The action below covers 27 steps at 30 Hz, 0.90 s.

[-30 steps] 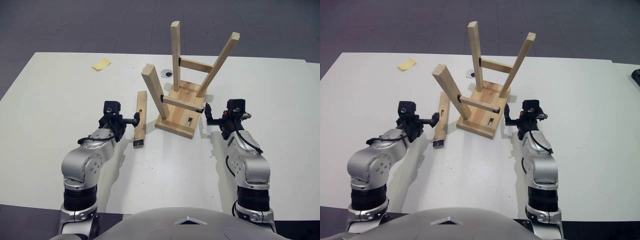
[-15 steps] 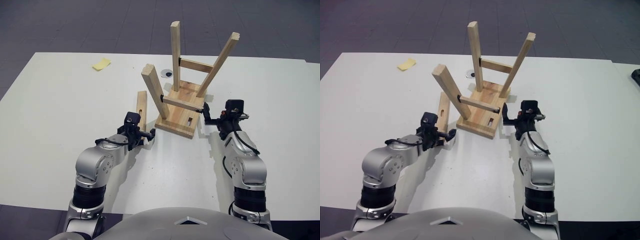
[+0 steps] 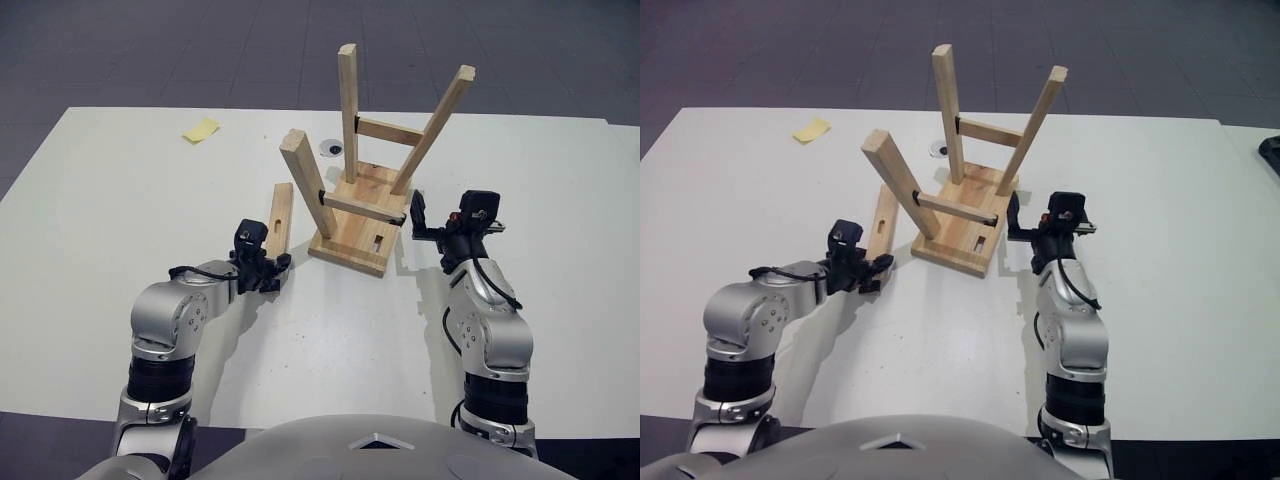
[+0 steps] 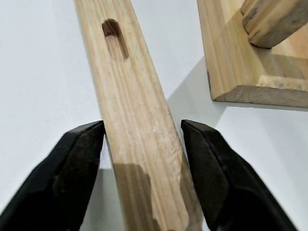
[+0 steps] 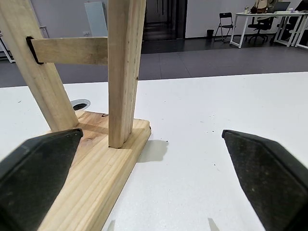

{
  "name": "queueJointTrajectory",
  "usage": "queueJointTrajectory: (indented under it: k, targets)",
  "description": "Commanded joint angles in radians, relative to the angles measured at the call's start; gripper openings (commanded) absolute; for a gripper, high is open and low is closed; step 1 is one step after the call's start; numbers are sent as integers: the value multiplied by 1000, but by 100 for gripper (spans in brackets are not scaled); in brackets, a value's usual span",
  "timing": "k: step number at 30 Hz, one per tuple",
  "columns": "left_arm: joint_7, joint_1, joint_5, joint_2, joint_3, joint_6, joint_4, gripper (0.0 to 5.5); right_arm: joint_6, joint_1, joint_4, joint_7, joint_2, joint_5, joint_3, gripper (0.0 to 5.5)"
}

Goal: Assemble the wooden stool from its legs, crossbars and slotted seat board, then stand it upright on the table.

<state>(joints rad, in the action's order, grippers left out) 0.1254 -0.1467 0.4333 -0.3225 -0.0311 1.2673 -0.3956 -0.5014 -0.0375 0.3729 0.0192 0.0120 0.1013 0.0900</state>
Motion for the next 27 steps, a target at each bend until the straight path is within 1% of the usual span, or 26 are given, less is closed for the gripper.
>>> queueJointTrajectory:
  k: [1, 2, 6, 8, 11, 14, 16, 18, 21, 23, 27]
  targets:
    - [31, 116, -38, -73, -41, 60, 135, 219, 6, -27, 10, 18, -2, 6, 23, 540]
    - [41, 116, -40, -80, -44, 48, 147, 211, 7, -28, 9, 21, -1, 5, 24, 540]
    - [69, 122, -60, -102, -58, -22, 186, 211, 6, -38, 8, 25, 3, 2, 25, 540]
    - [51, 123, -99, -107, -52, -116, 196, 211, 6, -48, 4, 24, 9, 4, 30, 540]
    - [16, 93, -117, -61, 29, -267, 217, 211, 8, -64, -12, 21, 20, 8, 43, 540]
    - [6, 69, -152, -45, 50, -431, 194, 211, 8, -82, -31, 14, 27, 8, 44, 540]
    - [-13, 39, -138, 1, 110, -520, 176, 210, 7, -96, -36, 8, 34, 10, 43, 540]
    - [-43, 7, -146, 23, 168, -606, 171, 207, 7, -115, -30, -2, 48, 13, 49, 540]
    - [-70, -70, -124, 46, 253, -712, 122, 206, -24, -179, -2, -9, 72, 58, 107, 540]
    - [-62, -145, -97, 41, 289, -770, 62, 206, -75, -266, 34, -15, 74, 156, 174, 540]
    - [-12, -243, -95, -8, 283, -819, -20, 206, -169, -459, 86, -16, 76, 427, 303, 540]
